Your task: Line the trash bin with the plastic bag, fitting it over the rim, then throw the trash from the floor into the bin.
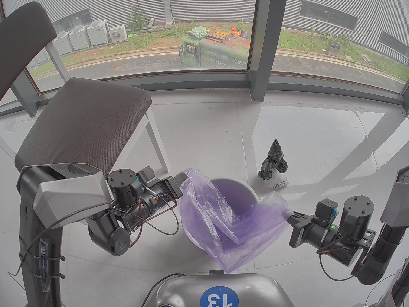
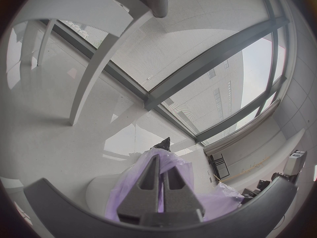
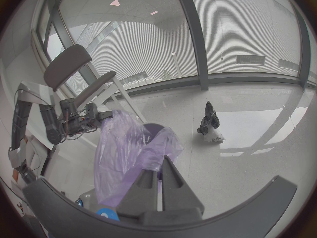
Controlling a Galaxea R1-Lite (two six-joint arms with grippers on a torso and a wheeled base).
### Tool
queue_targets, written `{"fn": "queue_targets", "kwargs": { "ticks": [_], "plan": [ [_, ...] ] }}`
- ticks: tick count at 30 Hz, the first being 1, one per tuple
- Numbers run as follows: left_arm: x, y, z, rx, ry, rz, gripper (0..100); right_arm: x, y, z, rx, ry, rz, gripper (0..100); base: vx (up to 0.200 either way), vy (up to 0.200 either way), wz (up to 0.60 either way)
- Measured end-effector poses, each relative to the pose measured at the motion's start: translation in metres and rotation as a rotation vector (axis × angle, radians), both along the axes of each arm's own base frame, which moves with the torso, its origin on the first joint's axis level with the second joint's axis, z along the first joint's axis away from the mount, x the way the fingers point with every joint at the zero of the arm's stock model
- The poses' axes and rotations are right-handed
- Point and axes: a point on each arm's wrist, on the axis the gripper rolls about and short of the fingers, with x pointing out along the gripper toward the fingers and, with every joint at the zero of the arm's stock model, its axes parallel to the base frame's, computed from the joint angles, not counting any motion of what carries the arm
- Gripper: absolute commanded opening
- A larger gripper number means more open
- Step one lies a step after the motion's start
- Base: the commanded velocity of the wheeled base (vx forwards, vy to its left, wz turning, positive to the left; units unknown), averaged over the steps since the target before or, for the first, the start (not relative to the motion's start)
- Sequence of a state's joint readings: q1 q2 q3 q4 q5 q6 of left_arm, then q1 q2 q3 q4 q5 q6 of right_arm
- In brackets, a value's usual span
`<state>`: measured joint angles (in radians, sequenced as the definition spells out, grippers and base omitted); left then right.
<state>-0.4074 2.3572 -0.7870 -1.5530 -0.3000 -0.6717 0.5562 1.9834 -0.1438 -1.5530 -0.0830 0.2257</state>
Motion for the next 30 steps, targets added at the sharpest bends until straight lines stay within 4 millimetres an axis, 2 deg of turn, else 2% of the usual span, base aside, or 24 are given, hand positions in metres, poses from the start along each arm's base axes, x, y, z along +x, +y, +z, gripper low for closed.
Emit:
{"fn": "queue_targets", "kwargs": {
  "ticks": [7,13,17,23,30],
  "plan": [
    [-0.013,0.005,0.009,0.008,0.010,0.020,0,0.026,-0.003,-0.005,0.002,-0.019,-0.055,0,0.000,0.000,0.00],
    [-0.024,0.008,0.016,0.041,-0.008,0.026,0,0.042,0.001,-0.012,-0.055,0.069,-0.066,0,0.000,0.000,0.00],
    [-0.030,0.013,0.016,0.068,-0.008,0.045,0,0.059,0.009,-0.003,-0.060,0.074,-0.067,0,0.000,0.000,0.00],
    [-0.036,0.016,0.016,0.085,0.003,0.057,0,0.074,0.017,0.014,-0.049,0.050,-0.066,0,0.000,0.000,0.00],
    [-0.041,0.014,0.016,0.092,0.009,0.046,0,0.090,0.012,0.029,-0.038,0.031,-0.104,0,0.000,0.000,0.00]
  ]
}}
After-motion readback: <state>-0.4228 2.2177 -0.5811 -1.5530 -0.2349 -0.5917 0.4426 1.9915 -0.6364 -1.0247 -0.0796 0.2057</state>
